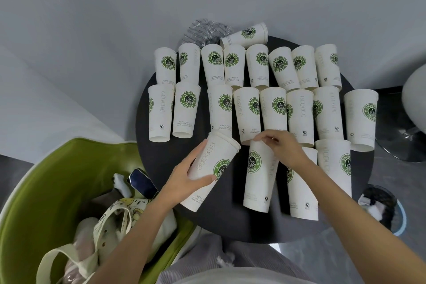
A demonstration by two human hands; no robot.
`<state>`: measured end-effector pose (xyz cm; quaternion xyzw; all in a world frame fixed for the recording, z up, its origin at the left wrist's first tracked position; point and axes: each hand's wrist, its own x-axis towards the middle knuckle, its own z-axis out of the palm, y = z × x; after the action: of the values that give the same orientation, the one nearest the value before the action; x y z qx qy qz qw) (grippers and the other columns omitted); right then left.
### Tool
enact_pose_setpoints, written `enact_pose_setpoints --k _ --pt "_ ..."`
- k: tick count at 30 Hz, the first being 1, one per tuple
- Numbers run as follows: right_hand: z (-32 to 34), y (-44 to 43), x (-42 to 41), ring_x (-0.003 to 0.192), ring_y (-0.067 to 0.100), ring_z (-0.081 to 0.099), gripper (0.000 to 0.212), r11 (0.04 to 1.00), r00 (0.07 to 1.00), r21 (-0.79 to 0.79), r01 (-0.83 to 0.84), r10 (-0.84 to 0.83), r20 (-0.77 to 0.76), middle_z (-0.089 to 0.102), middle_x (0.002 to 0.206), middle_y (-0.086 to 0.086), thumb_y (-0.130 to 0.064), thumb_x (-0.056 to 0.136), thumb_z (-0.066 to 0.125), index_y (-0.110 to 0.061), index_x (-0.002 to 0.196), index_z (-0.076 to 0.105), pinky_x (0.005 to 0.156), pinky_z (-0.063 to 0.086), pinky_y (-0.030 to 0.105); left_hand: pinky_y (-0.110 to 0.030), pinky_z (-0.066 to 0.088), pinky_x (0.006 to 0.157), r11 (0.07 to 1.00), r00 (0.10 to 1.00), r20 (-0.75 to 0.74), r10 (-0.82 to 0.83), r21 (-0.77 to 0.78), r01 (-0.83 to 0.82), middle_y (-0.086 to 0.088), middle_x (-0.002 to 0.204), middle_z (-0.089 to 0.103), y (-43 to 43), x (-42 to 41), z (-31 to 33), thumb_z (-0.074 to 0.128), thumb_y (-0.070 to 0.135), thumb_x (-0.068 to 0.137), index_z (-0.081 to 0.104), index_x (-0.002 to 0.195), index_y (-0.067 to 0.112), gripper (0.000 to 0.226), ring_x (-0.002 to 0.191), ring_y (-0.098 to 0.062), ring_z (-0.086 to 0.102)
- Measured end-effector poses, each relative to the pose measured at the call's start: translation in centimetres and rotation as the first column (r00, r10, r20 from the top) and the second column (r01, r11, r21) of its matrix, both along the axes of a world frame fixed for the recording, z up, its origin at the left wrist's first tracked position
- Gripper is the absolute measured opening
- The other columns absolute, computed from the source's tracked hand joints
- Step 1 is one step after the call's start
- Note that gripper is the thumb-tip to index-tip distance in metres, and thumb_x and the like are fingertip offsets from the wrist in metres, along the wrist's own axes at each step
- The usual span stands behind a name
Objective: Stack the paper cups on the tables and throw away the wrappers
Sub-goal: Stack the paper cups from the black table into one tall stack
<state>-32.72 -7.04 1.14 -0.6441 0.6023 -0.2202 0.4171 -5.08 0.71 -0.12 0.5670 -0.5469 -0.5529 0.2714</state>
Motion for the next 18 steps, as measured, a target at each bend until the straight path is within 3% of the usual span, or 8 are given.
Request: enact_pose_setpoints --k 3,5,7,10,15,18 --pt "1.0 -0.3 -0.3 0.099 0.008 0.061 0.026 0.998 0.999 -0.053 0.035 -0.033 0.039 0.069 0.102 -0.006 -0.005 0.094 0.052 -0.022 0.089 0.07 0.089 0.041 0.013 -0.038 0.045 0.108 1.0 1.0 -0.005 0.0 0.004 0.0 0.03 0.144 0.043 0.1 0.4 0.0 0.079 0.024 0.079 0.032 0.144 0.053 0.085 0.132 0.0 0.044" --pt "1.8 -0.6 -0.4 0.094 -0.008 0.059 0.026 0.996 0.996 -0.072 0.054 -0.048 0.079 0.069 0.1 -0.007 -0.004 0.094 0.052 -0.022 0.09 0.07 0.082 0.038 0.002 -0.039 0.045 0.108 1.0 1.0 -0.01 -0.001 0.013 0.001 0.03 0.144 0.043 0.2 0.7 0.0 0.08 0.024 0.079 0.032 0.144 0.053 0.086 0.132 0.001 0.044" --pt "2.5 -0.8 -0.6 0.089 -0.016 0.056 0.027 0.993 0.993 -0.106 0.06 -0.049 0.106 0.068 0.097 -0.009 -0.003 0.093 0.052 -0.023 0.09 0.07 0.08 0.037 0.001 -0.039 0.044 0.109 1.0 1.0 -0.011 -0.004 0.016 0.005 0.03 0.145 0.041 0.2 1.0 0.0 0.081 0.025 0.079 0.032 0.145 0.051 0.086 0.133 0.002 0.042" --pt "3.4 -1.2 -0.9 0.092 -0.01 0.057 0.031 0.989 0.987 -0.127 0.072 -0.053 0.149 0.068 0.096 -0.01 -0.002 0.093 0.052 -0.029 0.086 0.067 0.083 0.039 0.005 -0.039 0.042 0.11 1.0 1.0 -0.015 -0.011 0.014 0.011 0.03 0.146 0.04 0.3 1.3 -0.1 0.081 0.025 0.079 0.032 0.146 0.048 0.086 0.135 0.002 0.041" --pt "4.3 -2.3 -1.7 0.094 0.022 0.059 0.031 0.969 0.964 -0.182 0.17 -0.126 0.233 0.068 0.098 0.0 -0.003 0.093 0.052 -0.028 0.086 0.068 0.089 0.039 0.024 -0.039 0.044 0.109 1.0 1.0 -0.011 -0.019 0.02 0.019 0.03 0.145 0.042 0.6 1.4 -0.1 0.081 0.023 0.079 0.032 0.146 0.049 0.086 0.132 0.003 0.043" --pt "5.3 -2.9 -1.9 0.095 0.015 0.057 0.034 0.947 0.956 -0.245 0.209 -0.145 0.257 0.067 0.096 -0.003 -0.002 0.093 0.05 -0.031 0.086 0.067 0.089 0.04 0.027 -0.039 0.044 0.109 0.999 1.0 -0.009 -0.027 0.025 0.027 0.032 0.143 0.042 0.7 1.5 -0.1 0.08 0.022 0.079 0.033 0.145 0.05 0.086 0.131 0.004 0.043"
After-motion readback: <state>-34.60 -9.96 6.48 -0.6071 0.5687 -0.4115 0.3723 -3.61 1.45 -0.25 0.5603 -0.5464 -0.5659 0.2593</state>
